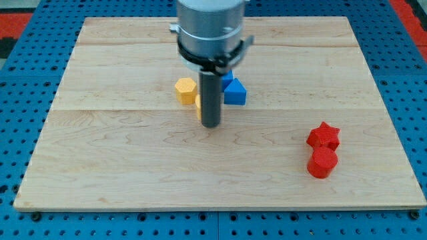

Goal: Nudge the yellow heart and the yellow hexagon right a bit

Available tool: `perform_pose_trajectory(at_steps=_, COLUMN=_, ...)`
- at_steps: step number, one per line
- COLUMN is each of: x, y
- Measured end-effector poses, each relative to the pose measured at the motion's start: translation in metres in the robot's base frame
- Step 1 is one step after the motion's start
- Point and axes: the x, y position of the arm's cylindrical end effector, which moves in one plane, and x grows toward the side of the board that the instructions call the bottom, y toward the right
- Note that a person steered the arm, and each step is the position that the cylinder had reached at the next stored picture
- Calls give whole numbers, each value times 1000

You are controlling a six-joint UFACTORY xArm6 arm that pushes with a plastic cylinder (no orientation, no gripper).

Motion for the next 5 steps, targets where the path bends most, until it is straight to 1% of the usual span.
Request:
perform_pose_trajectory(at_steps=1, x=-38, y=-22)
perform_pose_trajectory(at_steps=2, x=-30, y=-28)
perform_pose_trajectory(at_steps=3, x=-40, y=-98)
perform_pose_trajectory(at_steps=4, x=-66, y=-93)
perform_pose_trajectory(at_steps=5, x=-58, y=-51)
